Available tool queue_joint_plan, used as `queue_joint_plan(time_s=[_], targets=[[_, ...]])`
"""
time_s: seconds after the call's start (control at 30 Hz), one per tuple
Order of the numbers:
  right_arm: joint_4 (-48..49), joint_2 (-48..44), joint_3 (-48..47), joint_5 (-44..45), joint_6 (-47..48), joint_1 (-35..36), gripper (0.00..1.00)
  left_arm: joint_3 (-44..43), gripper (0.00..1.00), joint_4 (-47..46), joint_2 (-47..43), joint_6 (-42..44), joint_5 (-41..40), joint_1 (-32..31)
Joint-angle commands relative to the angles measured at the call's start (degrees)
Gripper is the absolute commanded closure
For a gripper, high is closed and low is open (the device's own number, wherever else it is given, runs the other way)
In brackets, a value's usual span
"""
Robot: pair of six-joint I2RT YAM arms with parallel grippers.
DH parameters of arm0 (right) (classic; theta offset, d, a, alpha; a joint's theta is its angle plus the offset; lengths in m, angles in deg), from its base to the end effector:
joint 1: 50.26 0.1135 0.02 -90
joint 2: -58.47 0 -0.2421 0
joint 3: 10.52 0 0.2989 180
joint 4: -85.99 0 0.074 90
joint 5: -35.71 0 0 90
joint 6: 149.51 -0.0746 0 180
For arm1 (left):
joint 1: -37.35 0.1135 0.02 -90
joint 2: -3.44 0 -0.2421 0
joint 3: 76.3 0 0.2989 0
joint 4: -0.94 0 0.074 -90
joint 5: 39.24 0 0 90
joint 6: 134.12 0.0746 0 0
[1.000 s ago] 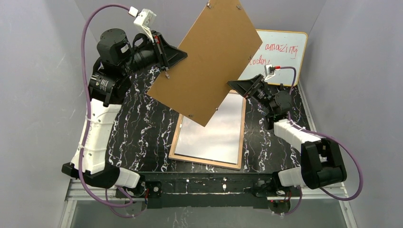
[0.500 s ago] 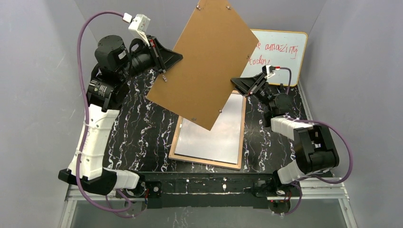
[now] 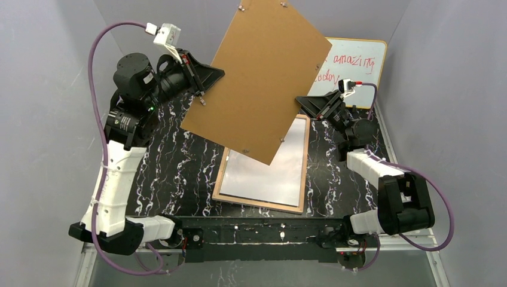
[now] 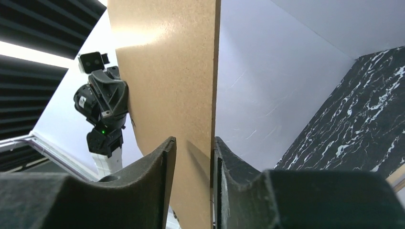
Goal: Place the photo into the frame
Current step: Turn over the photo frame item on the photo frame.
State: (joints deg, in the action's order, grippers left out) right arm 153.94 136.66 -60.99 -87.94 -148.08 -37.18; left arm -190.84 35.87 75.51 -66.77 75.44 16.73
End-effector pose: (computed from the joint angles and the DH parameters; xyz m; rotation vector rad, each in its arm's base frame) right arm 0.3208 0.1170 0.2993 0.0961 1.1828 1.8512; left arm 0.2759 -0.1371 0.5643 0.3418 1.4802 -0.9198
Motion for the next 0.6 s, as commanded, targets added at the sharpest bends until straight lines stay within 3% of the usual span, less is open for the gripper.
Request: queue_joint_plan(time_s=[0.0,0.23,0.37,0.43,0.57], targets=[[9.25,-4.49,-5.58,-1.09,-3.15,1.33,0.63,4.24,1.0,4.21,2.21,3.53,-7.18,1.29],[15.67,-4.78,-4.92,-0.28,-6.35,1.39,0.69,6.42,1.0,4.2,3.3,-3.76,0.24,5.88],[22.93,-2.62,-6.08,-0.11,-10.72,1.33,0.57,10.29,1.0,-2.31,3.38,-14.06,12.33,12.58],[24.74,-1.66,-7.0,-0.22,-12.15,1.33,0.56,13.0,1.0,-7.25,3.13,-18.96,17.42,14.56],[24.76,-1.21,-7.95,-0.01,-12.22,1.34,0.55,16.12,1.0,-12.49,2.15,-24.12,20.85,15.79]])
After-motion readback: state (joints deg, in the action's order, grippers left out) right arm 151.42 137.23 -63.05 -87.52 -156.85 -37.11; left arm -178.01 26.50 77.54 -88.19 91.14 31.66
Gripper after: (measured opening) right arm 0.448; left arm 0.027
